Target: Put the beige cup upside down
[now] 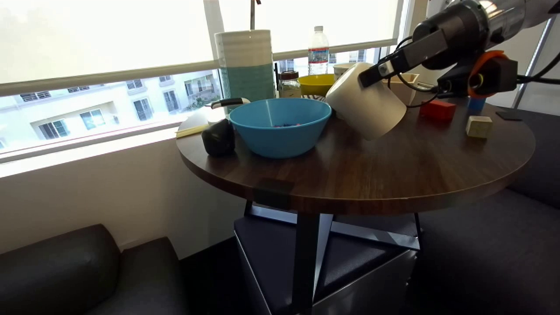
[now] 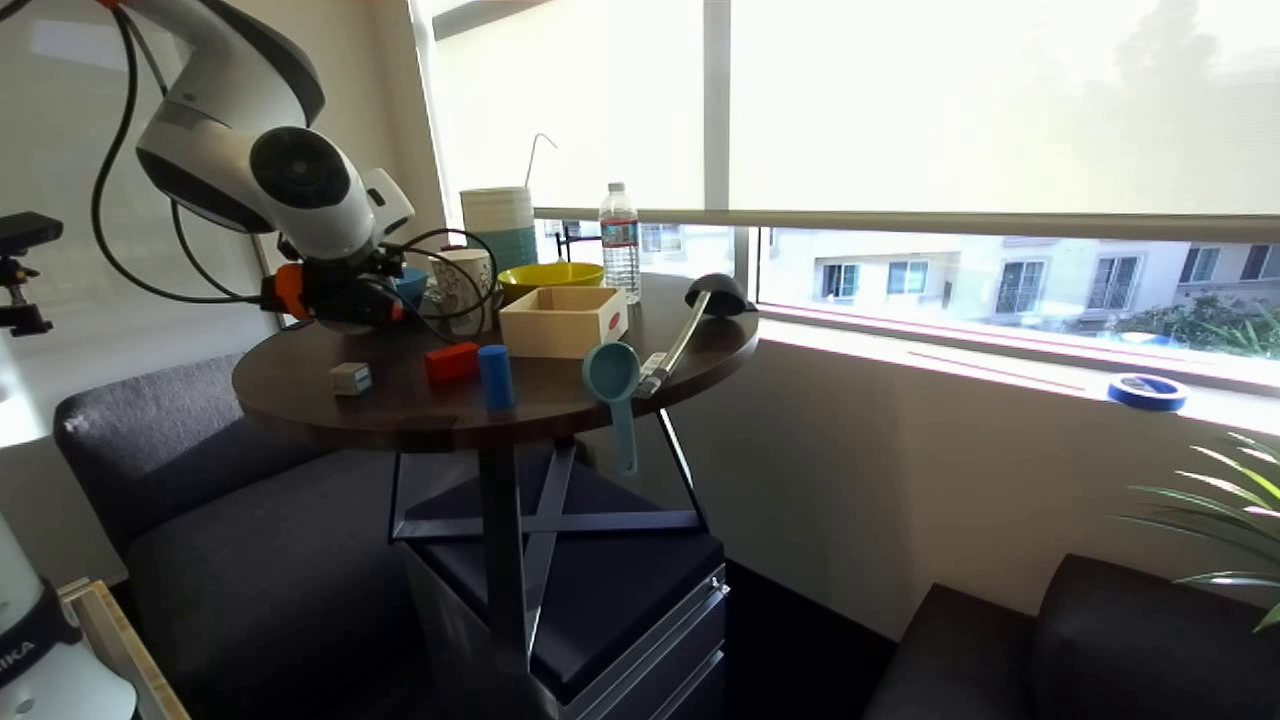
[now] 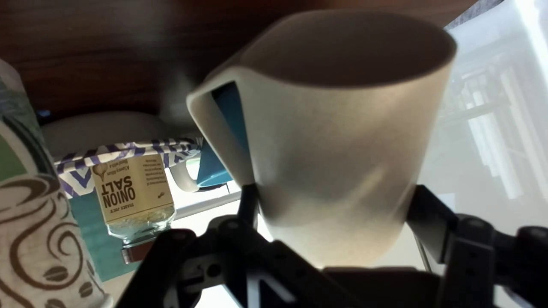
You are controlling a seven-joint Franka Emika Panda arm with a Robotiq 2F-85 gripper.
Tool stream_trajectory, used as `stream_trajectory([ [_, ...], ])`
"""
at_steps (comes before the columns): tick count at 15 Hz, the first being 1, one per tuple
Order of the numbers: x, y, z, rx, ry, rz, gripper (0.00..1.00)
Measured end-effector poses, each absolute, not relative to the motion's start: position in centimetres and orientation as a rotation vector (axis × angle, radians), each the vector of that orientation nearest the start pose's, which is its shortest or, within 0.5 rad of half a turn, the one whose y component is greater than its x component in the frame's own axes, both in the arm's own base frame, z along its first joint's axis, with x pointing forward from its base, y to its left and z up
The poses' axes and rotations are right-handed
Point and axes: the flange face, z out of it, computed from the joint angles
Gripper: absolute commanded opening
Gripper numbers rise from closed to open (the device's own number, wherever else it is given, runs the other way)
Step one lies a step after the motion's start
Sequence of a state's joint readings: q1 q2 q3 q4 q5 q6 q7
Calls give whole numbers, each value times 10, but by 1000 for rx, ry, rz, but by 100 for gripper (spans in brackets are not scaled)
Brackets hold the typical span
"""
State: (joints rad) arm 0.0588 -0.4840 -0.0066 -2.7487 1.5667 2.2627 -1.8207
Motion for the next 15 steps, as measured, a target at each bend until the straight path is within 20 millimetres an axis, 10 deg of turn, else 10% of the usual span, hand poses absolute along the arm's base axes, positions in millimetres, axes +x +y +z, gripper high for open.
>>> stream_trajectory([
  [5,377,45,378,-2021,-779,-1074,62],
  [6,377,45,377,-2020,-778,-1073,86],
  [9,377,44,376,-2016,-777,-1069,96],
  [14,377,47,374,-2015,-791,-1065,95],
  [15,377,47,374,-2014,-795,-1066,74],
])
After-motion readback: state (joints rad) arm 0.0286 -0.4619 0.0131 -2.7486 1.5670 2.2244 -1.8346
